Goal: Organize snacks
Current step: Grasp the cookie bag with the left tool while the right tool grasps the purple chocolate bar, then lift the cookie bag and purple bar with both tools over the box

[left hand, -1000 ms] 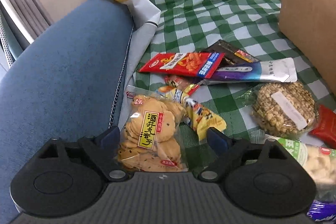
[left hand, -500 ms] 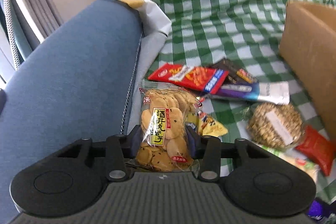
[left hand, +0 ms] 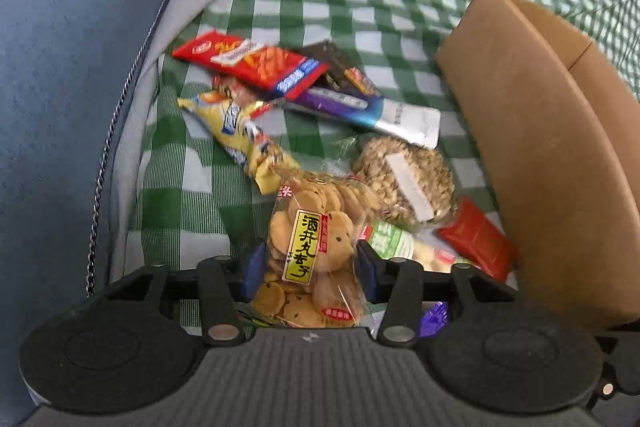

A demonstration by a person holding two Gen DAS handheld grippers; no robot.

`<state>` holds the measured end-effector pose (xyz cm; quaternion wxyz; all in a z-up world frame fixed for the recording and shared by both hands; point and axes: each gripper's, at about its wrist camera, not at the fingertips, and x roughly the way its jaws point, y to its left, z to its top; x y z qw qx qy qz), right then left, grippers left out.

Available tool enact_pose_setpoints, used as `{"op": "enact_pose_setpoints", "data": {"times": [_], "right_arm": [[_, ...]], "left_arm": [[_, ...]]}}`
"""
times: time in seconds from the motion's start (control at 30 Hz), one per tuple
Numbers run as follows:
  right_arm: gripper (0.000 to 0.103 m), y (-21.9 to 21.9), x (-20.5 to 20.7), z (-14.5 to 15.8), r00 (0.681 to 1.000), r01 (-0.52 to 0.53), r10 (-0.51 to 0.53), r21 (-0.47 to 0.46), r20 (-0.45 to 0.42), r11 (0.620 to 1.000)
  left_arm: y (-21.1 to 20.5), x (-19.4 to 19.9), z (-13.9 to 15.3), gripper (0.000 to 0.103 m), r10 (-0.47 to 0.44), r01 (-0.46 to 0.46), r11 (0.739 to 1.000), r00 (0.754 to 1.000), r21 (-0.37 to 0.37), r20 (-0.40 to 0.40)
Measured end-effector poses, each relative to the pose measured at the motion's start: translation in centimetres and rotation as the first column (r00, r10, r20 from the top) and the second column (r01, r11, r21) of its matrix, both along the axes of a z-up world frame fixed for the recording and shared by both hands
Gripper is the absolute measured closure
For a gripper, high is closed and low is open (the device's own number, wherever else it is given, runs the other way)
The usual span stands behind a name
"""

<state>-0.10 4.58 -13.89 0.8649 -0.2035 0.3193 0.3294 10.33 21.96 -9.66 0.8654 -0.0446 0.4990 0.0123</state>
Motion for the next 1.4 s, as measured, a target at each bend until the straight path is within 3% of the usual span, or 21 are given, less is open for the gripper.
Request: {"op": "enact_pose_setpoints", "data": {"times": [0.13, 0.27, 0.47, 0.53, 0.6, 0.93, 1.1, 1.23, 1.4], "right_arm": [[0.086, 0.1, 0.6, -0.8, 0.998, 0.023, -0.024, -0.022, -0.051, 0.999], [0.082, 0.0, 0.7, -0.8, 0.997, 0.037, -0.038, -0.009, -0.068, 0.999], [0.082, 0.0, 0.9, -0.7, 0.997, 0.037, -0.037, -0.008, -0.072, 0.999], [0.083, 0.1, 0.9, -0.8, 0.997, 0.033, -0.033, -0.007, -0.072, 0.999], [0.086, 0.1, 0.9, -0.7, 0.997, 0.031, -0.031, -0.002, -0.064, 1.0], [0.088, -1.4, 0.1, 2.1, 0.999, 0.037, -0.04, 0.1, 0.028, 0.994], [0.088, -2.6, -0.2, 4.1, 0.996, 0.044, -0.056, 0.176, 0.067, 0.983], [0.088, -4.4, -0.2, 6.4, 0.992, 0.06, -0.088, 0.266, 0.095, 0.962], [0.088, -8.9, 1.0, 10.9, 0.98, 0.113, -0.167, 0.397, 0.105, 0.911]], "left_arm": [[0.8, 0.3, 0.1, 0.046, 0.048, -0.048, 0.998, 0.999, -0.033, -0.005], [1.5, 0.6, -0.2, 0.036, 0.092, -0.094, 0.993, 0.995, -0.071, -0.027], [2.1, 0.9, -0.5, 0.034, 0.12, -0.124, 0.987, 0.992, -0.104, -0.04], [2.2, 0.9, -0.4, 0.037, 0.124, -0.129, 0.985, 0.991, -0.118, -0.043], [2.1, 0.9, -0.1, 0.049, 0.127, -0.13, 0.983, 0.991, -0.13, -0.031], [1.2, -0.1, 4.6, 0.052, 0.178, -0.159, 0.975, 0.977, -0.153, 0.121], [0.3, -1.1, 7.5, 0.052, 0.186, -0.163, 0.98, 0.956, -0.118, 0.225], [-0.9, -2.0, 9.1, 0.052, 0.167, -0.152, 0.986, 0.936, -0.071, 0.311], [-1.9, -2.6, 10.1, 0.052, 0.164, -0.15, 0.986, 0.91, -0.068, 0.38]]}}
